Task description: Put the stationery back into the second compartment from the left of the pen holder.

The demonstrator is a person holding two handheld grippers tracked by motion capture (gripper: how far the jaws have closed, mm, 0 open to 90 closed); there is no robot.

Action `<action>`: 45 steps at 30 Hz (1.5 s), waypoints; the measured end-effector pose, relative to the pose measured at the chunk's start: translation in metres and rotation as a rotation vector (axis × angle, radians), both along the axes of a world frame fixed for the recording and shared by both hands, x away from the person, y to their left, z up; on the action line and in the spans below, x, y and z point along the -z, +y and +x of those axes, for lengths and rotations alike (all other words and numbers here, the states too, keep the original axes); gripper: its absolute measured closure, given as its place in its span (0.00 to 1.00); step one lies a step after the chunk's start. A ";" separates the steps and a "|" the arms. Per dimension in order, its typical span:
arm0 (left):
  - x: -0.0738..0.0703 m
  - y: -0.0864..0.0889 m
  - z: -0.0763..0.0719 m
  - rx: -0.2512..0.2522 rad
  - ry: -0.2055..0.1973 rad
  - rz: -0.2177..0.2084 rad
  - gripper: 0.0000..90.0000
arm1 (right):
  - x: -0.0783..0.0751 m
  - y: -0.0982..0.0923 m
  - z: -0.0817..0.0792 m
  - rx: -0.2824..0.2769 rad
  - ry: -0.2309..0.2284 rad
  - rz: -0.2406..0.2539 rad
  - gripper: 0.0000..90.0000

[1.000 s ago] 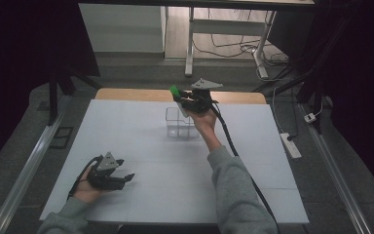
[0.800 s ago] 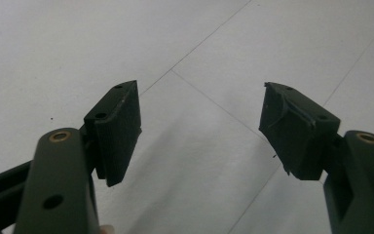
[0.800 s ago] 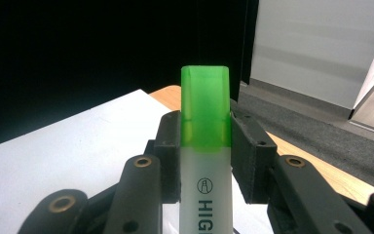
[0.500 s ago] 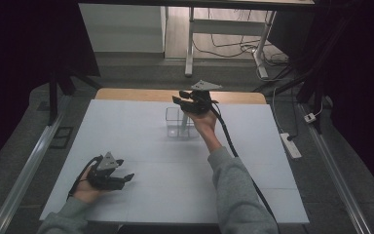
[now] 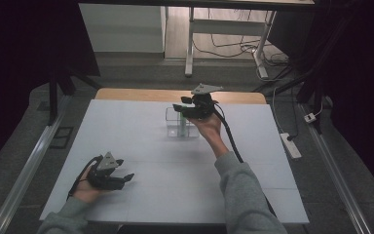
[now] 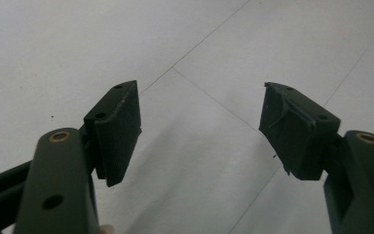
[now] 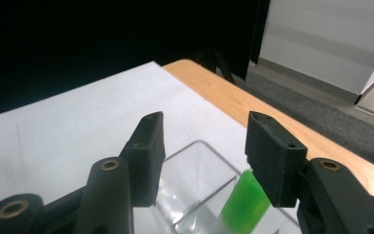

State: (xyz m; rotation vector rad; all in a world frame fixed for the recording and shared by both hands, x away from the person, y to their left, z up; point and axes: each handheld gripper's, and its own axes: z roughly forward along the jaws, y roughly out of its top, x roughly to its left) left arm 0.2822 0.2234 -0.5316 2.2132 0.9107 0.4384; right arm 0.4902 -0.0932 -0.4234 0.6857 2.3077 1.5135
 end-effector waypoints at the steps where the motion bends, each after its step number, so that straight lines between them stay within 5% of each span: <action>1: 0.000 0.000 0.000 -0.001 0.000 0.000 0.35 | 0.000 -0.002 -0.002 -0.005 0.006 -0.005 0.52; 13: -0.001 0.003 0.001 -0.014 -0.004 -0.007 0.34 | 0.007 -0.031 -0.027 -0.003 0.052 -0.062 0.45; 23: -0.001 0.003 0.001 -0.023 -0.001 -0.012 0.34 | 0.010 -0.071 -0.063 0.003 0.074 -0.107 0.40; 45: 0.000 0.003 0.001 -0.032 -0.001 -0.010 0.34 | 0.055 -0.169 -0.141 0.089 0.139 -0.186 0.33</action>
